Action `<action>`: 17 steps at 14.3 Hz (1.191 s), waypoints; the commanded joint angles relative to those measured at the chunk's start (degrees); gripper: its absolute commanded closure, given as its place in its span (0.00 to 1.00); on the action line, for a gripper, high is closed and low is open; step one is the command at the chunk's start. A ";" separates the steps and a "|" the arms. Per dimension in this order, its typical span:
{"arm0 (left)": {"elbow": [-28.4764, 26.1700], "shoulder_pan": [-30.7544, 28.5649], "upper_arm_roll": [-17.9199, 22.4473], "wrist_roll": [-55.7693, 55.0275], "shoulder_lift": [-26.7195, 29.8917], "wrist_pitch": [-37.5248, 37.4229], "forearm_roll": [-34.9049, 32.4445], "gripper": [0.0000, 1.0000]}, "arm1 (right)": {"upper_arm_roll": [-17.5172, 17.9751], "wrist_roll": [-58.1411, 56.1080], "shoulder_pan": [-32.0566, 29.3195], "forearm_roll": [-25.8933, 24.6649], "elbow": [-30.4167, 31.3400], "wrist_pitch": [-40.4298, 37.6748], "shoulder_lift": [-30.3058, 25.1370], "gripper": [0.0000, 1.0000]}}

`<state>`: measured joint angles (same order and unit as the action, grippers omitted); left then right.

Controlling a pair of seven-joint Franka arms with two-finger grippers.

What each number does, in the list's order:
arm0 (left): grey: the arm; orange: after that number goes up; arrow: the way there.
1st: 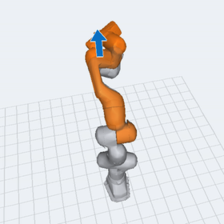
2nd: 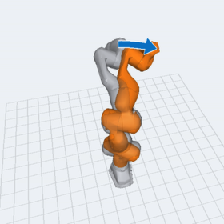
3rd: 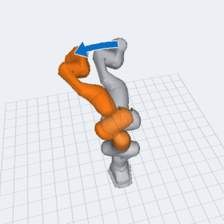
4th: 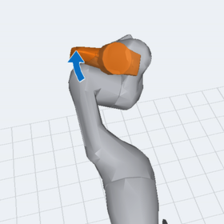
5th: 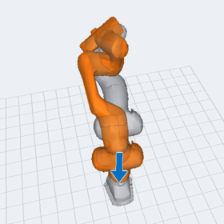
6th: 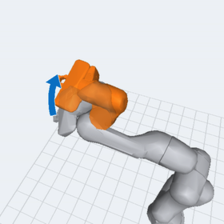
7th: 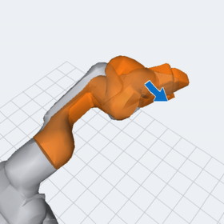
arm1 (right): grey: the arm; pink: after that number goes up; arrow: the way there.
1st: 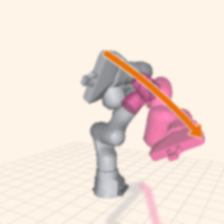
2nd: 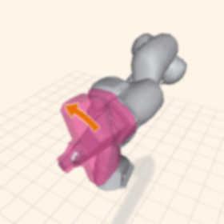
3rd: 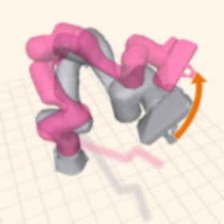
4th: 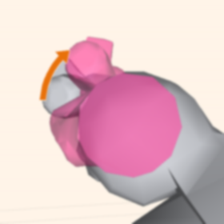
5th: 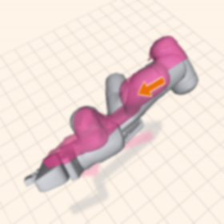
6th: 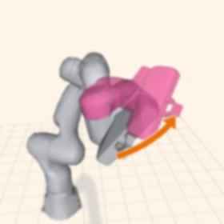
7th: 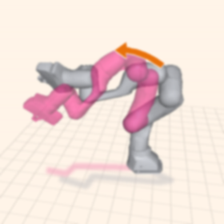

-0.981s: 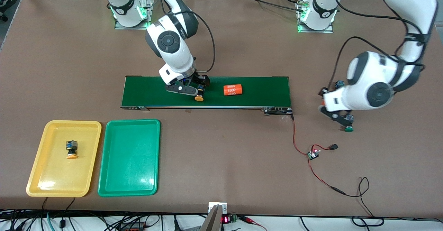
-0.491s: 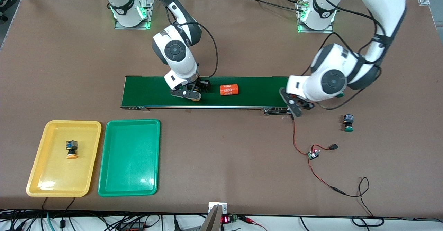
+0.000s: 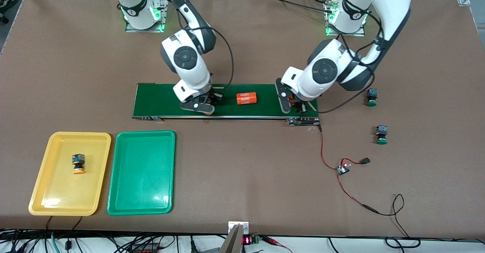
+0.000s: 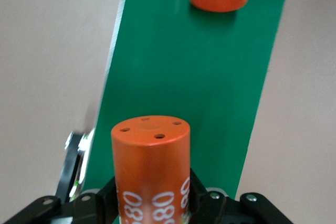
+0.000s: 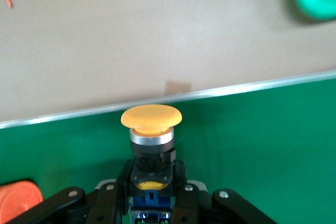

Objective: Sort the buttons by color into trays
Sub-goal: 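Carry the yellow button to the yellow tray while the left gripper reaches a green button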

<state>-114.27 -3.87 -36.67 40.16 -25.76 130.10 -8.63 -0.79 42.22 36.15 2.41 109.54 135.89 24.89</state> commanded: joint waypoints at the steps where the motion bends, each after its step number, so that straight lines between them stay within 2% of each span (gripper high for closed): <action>1: -2.27 0.08 0.20 4.32 0.27 3.05 0.45 0.87 | -3.51 -9.40 -3.35 -0.21 -4.49 -9.12 -2.39 0.95; 2: -2.36 0.70 0.20 4.23 0.01 3.06 0.45 0.84 | -4.56 -12.31 -5.02 -0.21 -5.99 -11.24 -2.39 0.95; 3: -2.44 0.88 0.20 3.53 -0.17 2.97 0.45 0.71 | -5.01 -15.73 -7.04 -0.21 -7.14 -12.91 -2.66 0.95; 4: -2.53 0.79 0.29 4.14 -0.17 2.97 0.54 0.01 | -5.10 -19.59 -9.41 -0.21 -8.02 -13.80 -2.66 0.95; 9: -2.09 -0.61 1.08 3.44 0.88 1.74 0.63 0.00 | -5.10 -40.49 -22.86 -0.39 -9.70 -13.37 -1.00 0.95; 12: 0.71 -3.07 1.60 1.26 3.69 -5.70 2.46 0.00 | -5.19 -48.88 -28.22 -0.30 -9.79 -12.49 0.94 0.95; 16: 5.02 -4.83 7.04 -6.74 6.94 -16.60 7.47 0.00 | -5.63 -58.18 -35.34 -0.74 -13.29 -7.92 7.60 0.94; 17: 5.81 -5.10 9.49 -9.28 7.47 -18.11 7.57 0.00 | -5.72 -61.17 -36.32 -0.65 -14.35 -7.31 9.02 0.94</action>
<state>-109.75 -8.77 -30.61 35.08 -20.42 116.02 -3.44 -7.14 -13.54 3.12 2.25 99.70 128.07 29.41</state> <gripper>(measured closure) 0.000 0.665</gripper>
